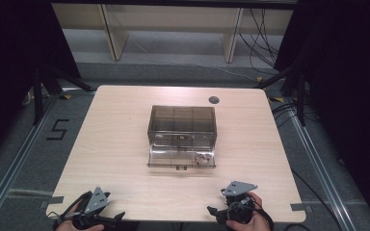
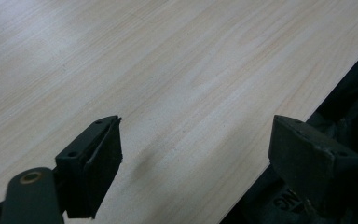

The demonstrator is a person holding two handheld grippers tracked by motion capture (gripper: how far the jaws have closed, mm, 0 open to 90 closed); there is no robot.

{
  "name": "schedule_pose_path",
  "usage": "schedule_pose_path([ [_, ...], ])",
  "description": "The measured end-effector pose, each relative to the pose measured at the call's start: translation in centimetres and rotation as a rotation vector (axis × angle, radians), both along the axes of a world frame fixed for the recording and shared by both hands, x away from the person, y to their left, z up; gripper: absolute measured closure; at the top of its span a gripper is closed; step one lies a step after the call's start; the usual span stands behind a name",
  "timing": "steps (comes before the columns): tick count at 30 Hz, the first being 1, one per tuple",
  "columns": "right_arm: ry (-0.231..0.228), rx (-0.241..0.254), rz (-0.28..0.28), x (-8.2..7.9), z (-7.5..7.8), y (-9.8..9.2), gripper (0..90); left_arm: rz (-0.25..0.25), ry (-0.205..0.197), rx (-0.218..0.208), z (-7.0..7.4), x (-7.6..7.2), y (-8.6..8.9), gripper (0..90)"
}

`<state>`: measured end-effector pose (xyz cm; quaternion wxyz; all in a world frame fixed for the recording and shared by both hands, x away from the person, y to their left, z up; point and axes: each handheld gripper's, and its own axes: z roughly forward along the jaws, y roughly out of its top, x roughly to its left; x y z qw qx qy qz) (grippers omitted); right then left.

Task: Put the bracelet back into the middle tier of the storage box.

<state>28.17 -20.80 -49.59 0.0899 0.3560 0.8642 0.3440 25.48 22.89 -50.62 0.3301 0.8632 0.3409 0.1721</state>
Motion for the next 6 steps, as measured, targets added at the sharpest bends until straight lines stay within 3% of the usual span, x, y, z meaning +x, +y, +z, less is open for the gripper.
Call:
schedule_pose_path([
  [2, -0.018, 0.015, -0.002, 0.16, -0.24, -0.06, 21.7, 0.006, 0.004, -0.013, -0.02, -0.04, -0.10, 17.2],
  [4, 0.001, 0.015, -0.016, 0.14, -0.08, -0.18, 21.7, 0.011, 0.007, -0.019, -0.06, -0.07, -0.14, 17.2],
  [5, -0.029, 0.010, 0.000, 0.32, -0.14, -0.36, 21.7, 0.019, 0.014, -0.024, -0.10, -0.10, -0.17, 17.2],
  [6, -0.019, 0.024, -0.013, 0.29, -0.18, -0.27, 21.7, 0.019, 0.014, -0.024, -0.10, -0.10, -0.17, 17.2],
])
